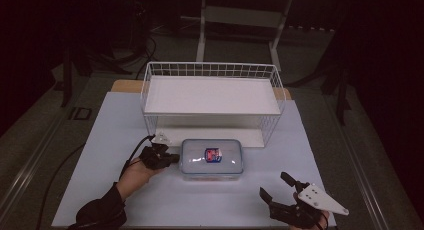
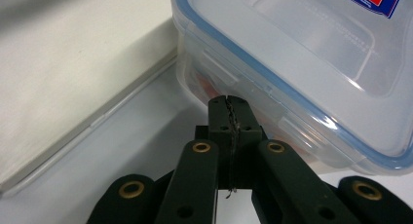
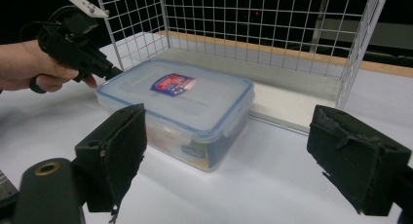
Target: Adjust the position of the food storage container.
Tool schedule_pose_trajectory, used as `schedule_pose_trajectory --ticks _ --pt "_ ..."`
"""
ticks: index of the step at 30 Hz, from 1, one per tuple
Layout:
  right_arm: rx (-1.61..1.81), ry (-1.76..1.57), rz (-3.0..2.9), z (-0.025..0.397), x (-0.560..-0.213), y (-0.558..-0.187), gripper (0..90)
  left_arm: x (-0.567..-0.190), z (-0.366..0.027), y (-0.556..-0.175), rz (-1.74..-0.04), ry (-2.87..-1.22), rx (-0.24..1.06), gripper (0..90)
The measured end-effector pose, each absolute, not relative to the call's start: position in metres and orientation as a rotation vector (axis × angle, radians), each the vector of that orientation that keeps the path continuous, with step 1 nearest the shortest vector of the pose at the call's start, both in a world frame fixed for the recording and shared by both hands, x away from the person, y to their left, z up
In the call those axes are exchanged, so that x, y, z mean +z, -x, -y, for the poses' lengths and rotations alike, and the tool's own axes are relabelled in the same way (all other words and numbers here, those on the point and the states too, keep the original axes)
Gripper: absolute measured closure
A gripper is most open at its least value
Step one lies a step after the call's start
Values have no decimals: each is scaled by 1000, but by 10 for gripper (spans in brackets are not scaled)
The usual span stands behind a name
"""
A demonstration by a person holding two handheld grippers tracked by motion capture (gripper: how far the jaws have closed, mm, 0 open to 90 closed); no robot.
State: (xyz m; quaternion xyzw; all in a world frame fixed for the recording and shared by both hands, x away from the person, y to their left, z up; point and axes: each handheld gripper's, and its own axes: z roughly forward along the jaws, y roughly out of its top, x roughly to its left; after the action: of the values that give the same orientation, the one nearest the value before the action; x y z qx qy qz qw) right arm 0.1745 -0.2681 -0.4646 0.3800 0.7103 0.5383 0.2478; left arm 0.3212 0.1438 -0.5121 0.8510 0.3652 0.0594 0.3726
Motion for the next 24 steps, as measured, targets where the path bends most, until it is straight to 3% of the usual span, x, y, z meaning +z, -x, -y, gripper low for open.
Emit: schedule_pose_trajectory --ticks 9,11,14,19,21,23,24 --pt "1462 -1040 -1941 268 -465 -175 147 -508 -153 -317 -943 -2151 164 878" --pt "1457 -1033 -1940 268 -465 -175 147 -503 -160 -311 -940 -2138 154 839" --pt "1456 -1030 -1941 267 -465 -175 147 -499 -165 -306 -936 -2116 137 775" --pt "1453 -1028 -1942 266 -465 -175 147 -485 -177 -291 -872 -2058 110 536" --pt "1453 -1027 -1945 266 -465 -175 147 -481 -179 -287 -855 -2049 126 500" --pt "1453 -1027 -1938 267 -464 -175 147 -477 -181 -283 -846 -2019 126 397" --pt "1453 -1027 -1938 267 -464 -175 147 -475 -182 -281 -847 -2003 121 397"
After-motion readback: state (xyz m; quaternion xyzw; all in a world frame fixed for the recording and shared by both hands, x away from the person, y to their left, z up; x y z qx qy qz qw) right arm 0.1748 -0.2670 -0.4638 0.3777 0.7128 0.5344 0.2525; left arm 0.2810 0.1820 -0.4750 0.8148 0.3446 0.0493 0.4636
